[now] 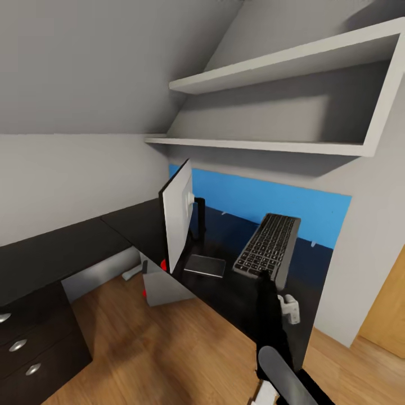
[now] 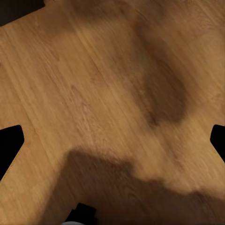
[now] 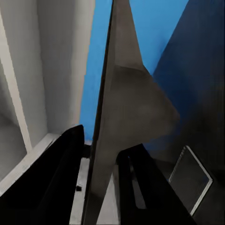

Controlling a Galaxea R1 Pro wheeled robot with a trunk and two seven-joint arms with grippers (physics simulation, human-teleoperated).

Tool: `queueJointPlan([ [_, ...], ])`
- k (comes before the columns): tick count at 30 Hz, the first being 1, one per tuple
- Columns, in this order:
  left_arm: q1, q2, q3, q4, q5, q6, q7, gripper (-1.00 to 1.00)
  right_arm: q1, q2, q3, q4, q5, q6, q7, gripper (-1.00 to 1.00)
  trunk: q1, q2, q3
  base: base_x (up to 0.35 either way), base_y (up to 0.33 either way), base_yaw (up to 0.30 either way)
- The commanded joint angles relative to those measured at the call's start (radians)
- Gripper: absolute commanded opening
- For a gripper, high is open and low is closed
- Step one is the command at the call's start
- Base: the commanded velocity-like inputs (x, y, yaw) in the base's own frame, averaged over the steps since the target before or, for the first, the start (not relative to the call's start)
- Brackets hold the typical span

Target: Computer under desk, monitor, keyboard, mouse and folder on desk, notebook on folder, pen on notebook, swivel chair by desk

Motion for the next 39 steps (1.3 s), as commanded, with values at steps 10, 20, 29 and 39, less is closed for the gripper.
queueJointPlan([
  [10, 0.0, -0.001, 0.001, -0.003, 0.007, 0.005, 0.002, 1.0, -0.001, 0.004, -0.102, 0.005, -0.187, 0.212, 0.209, -1.0, -0.038, 0.07, 0.031, 0.0, 0.0, 0.0],
  [20, 0.0, 0.001, 0.001, -0.002, 0.008, -0.02, 0.001, 1.0, 0.0, -0.003, -0.105, 0.017, -0.191, 0.276, 0.225, -1.0, -0.061, 0.112, 0.049, 0.0, -0.006, 0.0],
  [29, 0.0, 0.001, 0.002, -0.001, 0.008, -0.04, 0.001, 1.0, 0.0, -0.011, -0.106, 0.017, -0.188, 0.338, 0.227, -1.0, -0.061, 0.112, 0.049, -0.048, -0.267, 0.0],
  [39, 0.0, 0.007, 0.002, -0.001, 0.008, -0.041, 0.002, 1.0, 0.0, -0.006, -0.094, 0.017, -0.186, 0.368, 0.229, -1.0, -0.061, 0.112, 0.049, -0.165, -0.268, 0.0],
])
